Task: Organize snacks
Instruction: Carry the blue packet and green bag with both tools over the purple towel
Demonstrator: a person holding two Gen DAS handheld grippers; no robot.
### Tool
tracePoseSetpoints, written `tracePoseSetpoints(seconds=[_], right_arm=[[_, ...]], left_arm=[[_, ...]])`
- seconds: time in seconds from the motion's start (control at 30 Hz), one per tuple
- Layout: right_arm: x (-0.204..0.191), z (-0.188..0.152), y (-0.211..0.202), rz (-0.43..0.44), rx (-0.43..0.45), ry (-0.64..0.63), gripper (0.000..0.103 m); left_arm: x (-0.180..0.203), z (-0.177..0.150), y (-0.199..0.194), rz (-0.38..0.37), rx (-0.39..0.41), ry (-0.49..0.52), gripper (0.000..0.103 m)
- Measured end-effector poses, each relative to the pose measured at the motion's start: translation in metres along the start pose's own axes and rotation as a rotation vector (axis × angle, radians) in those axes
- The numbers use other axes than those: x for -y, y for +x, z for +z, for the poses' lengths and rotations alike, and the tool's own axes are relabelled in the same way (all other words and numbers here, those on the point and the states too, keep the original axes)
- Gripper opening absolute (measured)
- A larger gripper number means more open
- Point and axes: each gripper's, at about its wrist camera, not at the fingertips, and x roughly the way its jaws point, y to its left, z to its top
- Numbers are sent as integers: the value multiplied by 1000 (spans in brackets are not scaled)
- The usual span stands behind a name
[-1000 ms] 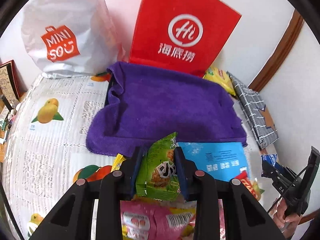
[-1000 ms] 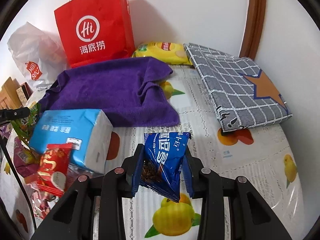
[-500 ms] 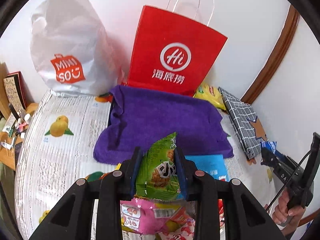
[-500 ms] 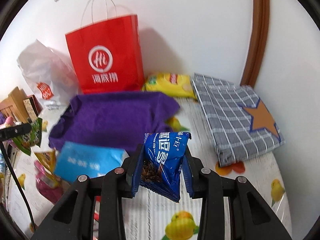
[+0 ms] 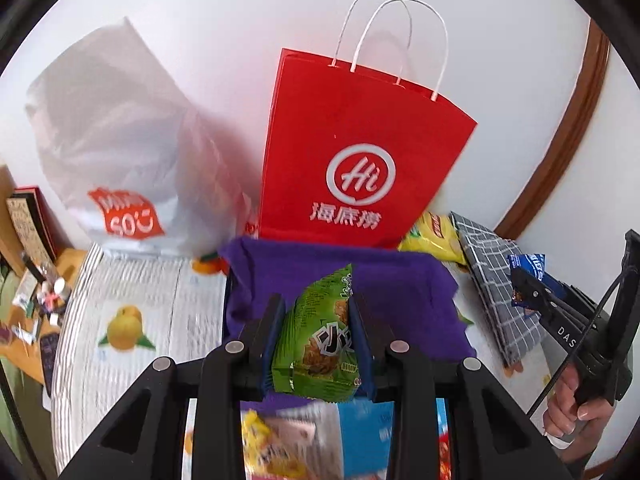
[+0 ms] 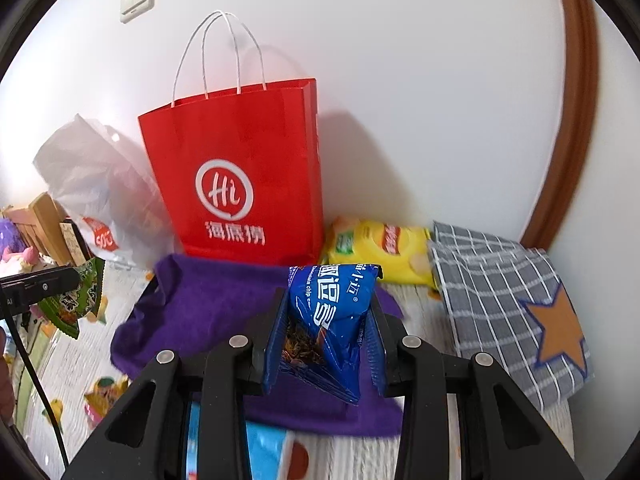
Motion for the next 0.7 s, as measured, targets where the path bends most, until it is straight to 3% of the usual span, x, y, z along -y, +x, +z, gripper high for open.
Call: tracePoseSetpoints(seconds=[0.37,0.7], right_arm=[[2,32,58,13,-7,4,36],[9,11,117,37,-109,10,36]], left_arm=[[6,42,54,-28,4,27,31],[-7,39,112,-3,-78,26,31]])
